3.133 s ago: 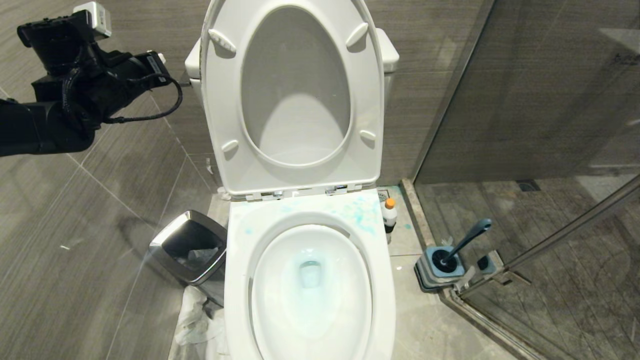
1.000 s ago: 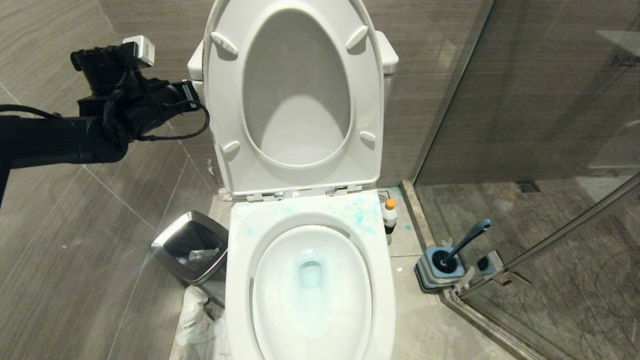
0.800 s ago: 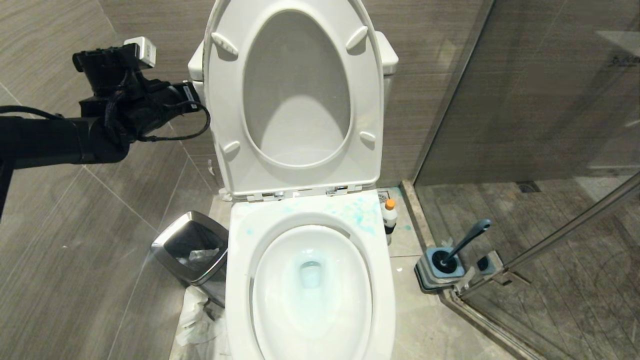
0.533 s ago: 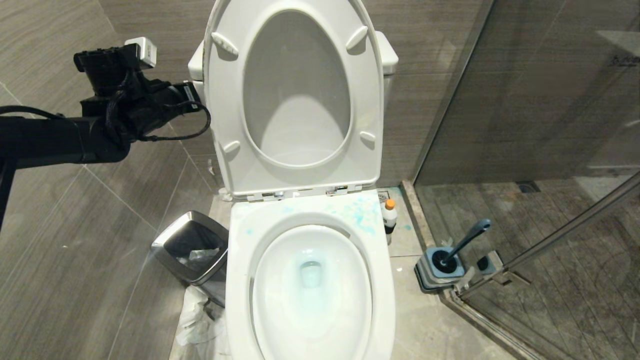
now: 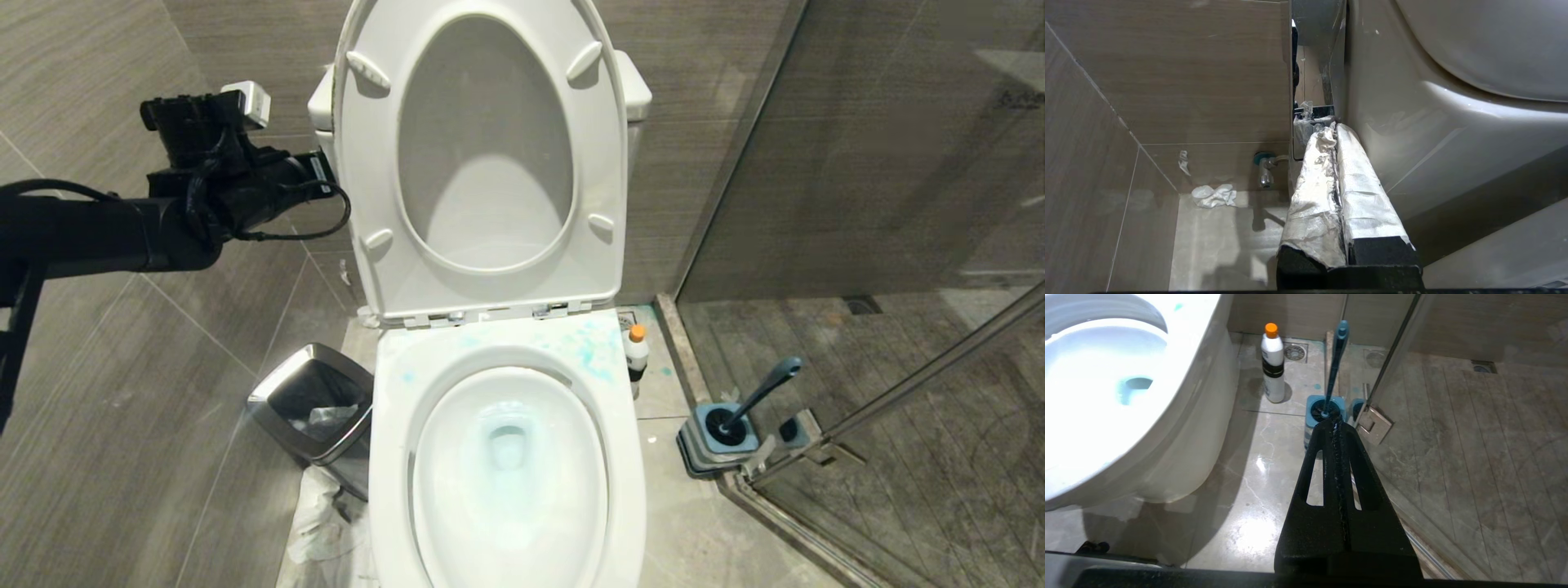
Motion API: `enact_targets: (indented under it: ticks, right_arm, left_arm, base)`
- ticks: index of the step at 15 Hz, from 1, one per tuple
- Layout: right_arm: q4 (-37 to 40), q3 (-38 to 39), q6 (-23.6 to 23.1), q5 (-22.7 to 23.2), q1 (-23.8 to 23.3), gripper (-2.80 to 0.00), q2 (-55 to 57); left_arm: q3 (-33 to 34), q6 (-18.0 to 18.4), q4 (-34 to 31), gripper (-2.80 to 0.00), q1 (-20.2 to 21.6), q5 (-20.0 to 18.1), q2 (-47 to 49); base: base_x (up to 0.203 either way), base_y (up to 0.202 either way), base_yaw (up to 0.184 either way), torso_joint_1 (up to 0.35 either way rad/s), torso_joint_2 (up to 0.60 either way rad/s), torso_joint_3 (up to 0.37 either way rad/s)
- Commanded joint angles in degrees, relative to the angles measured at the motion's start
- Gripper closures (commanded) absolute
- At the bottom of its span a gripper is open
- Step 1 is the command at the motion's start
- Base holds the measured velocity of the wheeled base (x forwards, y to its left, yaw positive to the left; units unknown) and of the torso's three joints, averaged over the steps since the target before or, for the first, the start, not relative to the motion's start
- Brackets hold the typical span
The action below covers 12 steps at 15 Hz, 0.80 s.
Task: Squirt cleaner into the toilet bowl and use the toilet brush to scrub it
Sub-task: Flush the toilet
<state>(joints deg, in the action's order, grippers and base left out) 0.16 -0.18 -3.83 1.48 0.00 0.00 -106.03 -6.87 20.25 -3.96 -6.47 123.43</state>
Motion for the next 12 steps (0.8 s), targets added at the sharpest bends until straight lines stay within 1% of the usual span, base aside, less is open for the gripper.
enact_targets:
  ticks: [1, 12]
  right_arm:
    - [0.0, 0.0, 0.0, 0.0, 0.0, 0.0, 0.1]
    - [0.0, 0.0, 0.0, 0.0, 0.0, 0.0, 0.1]
  left_arm:
    - [-0.3, -0.2, 0.3, 0.0, -0.1, -0.1, 0.2]
    - [-0.4, -0.4, 0.1, 0.0, -0.1, 0.0, -0.4]
  base:
    - [0.0, 0.0, 0.0, 0.0, 0.0, 0.0]
    - [0.0, 0.0, 0.0, 0.0, 0.0, 0.0]
